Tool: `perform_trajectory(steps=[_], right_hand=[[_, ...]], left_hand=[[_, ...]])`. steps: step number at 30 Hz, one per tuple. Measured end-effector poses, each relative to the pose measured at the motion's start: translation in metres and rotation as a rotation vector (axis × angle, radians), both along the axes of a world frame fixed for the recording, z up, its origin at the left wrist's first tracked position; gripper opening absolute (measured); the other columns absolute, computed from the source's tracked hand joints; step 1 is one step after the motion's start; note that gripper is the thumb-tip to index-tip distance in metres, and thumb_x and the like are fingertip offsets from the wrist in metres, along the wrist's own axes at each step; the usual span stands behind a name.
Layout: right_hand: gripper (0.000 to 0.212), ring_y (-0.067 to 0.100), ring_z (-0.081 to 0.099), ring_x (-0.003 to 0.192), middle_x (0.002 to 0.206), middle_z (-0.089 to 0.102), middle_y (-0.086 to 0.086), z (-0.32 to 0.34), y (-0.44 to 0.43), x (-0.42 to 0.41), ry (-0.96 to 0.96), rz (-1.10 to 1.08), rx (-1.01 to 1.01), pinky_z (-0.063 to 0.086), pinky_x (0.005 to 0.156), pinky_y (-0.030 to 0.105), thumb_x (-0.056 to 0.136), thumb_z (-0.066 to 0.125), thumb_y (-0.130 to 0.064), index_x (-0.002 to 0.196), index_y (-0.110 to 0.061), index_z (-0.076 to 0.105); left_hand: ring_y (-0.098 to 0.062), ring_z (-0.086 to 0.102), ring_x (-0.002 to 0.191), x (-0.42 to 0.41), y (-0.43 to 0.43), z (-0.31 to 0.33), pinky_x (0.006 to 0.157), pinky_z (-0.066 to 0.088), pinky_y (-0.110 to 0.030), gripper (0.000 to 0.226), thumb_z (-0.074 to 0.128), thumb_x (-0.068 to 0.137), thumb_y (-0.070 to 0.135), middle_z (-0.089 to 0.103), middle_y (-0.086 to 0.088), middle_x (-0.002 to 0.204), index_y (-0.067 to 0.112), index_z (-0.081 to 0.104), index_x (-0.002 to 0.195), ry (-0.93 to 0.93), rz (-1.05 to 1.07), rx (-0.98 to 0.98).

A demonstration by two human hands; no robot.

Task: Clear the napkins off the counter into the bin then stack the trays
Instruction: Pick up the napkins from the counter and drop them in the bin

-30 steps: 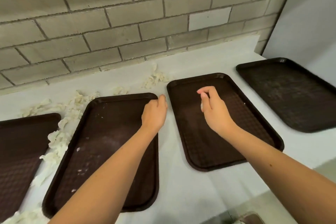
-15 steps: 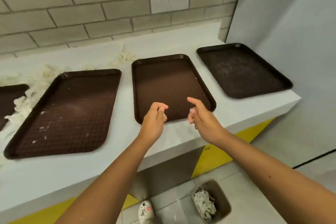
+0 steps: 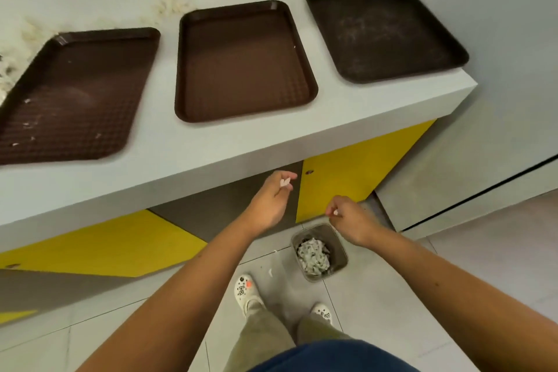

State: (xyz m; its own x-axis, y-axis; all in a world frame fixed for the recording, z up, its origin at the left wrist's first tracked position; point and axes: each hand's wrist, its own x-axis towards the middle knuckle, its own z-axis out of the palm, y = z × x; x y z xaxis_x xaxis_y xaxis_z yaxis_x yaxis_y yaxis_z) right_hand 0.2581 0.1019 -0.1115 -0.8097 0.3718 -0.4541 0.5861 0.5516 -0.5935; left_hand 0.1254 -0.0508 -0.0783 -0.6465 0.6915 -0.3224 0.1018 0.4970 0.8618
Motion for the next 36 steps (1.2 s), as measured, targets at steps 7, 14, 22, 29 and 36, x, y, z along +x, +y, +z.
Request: perform_trajectory(steps=[7,14,22,29,36], right_hand=[[0.035,0.028,0.053,0.115,0.13,0.047,0.012,-0.037,0.014,0.019,-0.117,-0.061,-0.018,0.039,0.092,0.025,0.092,0.062,-0.022,0.125,-0.013,0.055],[0.025,0.029,0.056,0.106,0.127,0.046,0.012,-0.044,0.031,0.025,-0.086,-0.149,-0.089,0.048,0.094,0.038,0.097,0.053,-0.025,0.119,-0.015,0.058],[0.01,0.023,0.057,0.103,0.111,0.052,0.004,-0.037,0.047,0.035,0.042,-0.203,-0.13,0.049,0.095,0.046,0.099,0.05,-0.027,0.097,-0.024,0.059],[0.011,0.02,0.056,0.102,0.107,0.053,-0.002,-0.032,0.063,0.041,0.092,-0.228,-0.161,0.049,0.095,0.043,0.098,0.05,-0.027,0.103,-0.025,0.06],[0.012,0.015,0.057,0.092,0.114,0.053,0.003,-0.019,0.062,0.037,0.137,-0.234,-0.162,0.051,0.089,0.036,0.097,0.054,-0.021,0.106,-0.022,0.062]], left_hand=[[-0.033,0.069,0.096,0.02,0.0,-0.036,0.087,0.057,-0.042,0.028,0.07,0.088,0.01,0.063,-0.021,0.111,0.015,0.06,0.114,-0.272,0.059,0.005],[-0.017,0.066,0.078,0.037,0.015,-0.06,0.068,0.055,-0.033,0.023,0.066,0.09,0.016,0.069,-0.005,0.095,0.013,0.066,0.113,-0.172,0.058,-0.186],[-0.014,0.063,0.077,0.058,0.04,-0.087,0.054,0.05,-0.02,0.035,0.073,0.084,0.016,0.065,-0.004,0.107,0.015,0.064,0.118,-0.253,0.043,-0.3],[-0.023,0.063,0.104,0.067,0.056,-0.102,0.086,0.056,-0.036,0.048,0.073,0.085,0.016,0.059,-0.003,0.113,0.013,0.054,0.13,-0.421,0.033,-0.322],[-0.019,0.065,0.09,0.056,0.055,-0.087,0.069,0.049,-0.026,0.026,0.066,0.086,0.007,0.072,-0.007,0.102,0.012,0.064,0.112,-0.276,0.083,-0.229]])
